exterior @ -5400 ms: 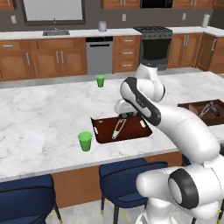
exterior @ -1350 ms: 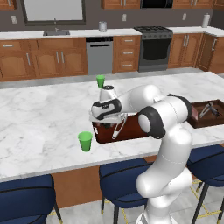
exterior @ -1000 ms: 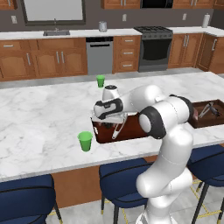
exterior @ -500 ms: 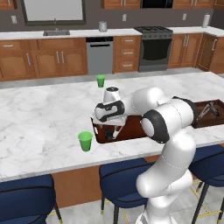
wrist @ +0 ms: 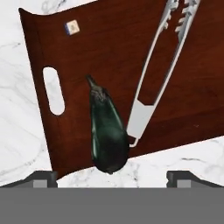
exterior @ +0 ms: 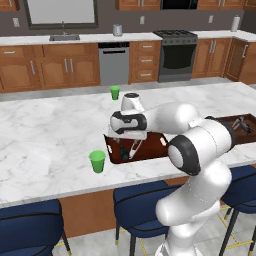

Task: Gather the lime and eggplant from the fridge and place them on a tray on the dining counter. Then gather the steak and fish from the fridge and place them on the other tray.

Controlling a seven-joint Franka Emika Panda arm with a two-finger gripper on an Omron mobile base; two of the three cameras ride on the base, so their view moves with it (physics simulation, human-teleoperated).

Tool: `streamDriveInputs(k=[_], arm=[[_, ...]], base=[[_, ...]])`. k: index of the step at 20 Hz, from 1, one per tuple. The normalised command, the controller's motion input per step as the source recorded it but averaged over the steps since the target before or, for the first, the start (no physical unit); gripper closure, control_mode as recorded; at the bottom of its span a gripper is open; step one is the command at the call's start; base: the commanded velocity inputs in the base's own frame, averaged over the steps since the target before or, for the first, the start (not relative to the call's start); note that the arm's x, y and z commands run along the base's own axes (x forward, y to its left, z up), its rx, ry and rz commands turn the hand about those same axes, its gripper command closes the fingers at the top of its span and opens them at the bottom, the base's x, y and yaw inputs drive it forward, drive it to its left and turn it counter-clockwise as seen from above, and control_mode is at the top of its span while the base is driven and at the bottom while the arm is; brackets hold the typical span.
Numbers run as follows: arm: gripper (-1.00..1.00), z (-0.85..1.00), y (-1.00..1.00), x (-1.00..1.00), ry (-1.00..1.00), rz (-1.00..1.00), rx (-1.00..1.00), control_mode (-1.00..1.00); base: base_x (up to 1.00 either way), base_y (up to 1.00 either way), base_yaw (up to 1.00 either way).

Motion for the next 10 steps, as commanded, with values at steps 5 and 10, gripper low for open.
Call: streamDriveInputs(k=[5,10], arm=[[-1.00,0.44,0.00,-0.92,0.00,0.00,0.00,-1.00],[-1.00,0.25,-0.01,-1.00,0.00,0.01,-0.01,-1.00]], base=[[0.00,0.00,0.00],[0.00,0.00,0.00]])
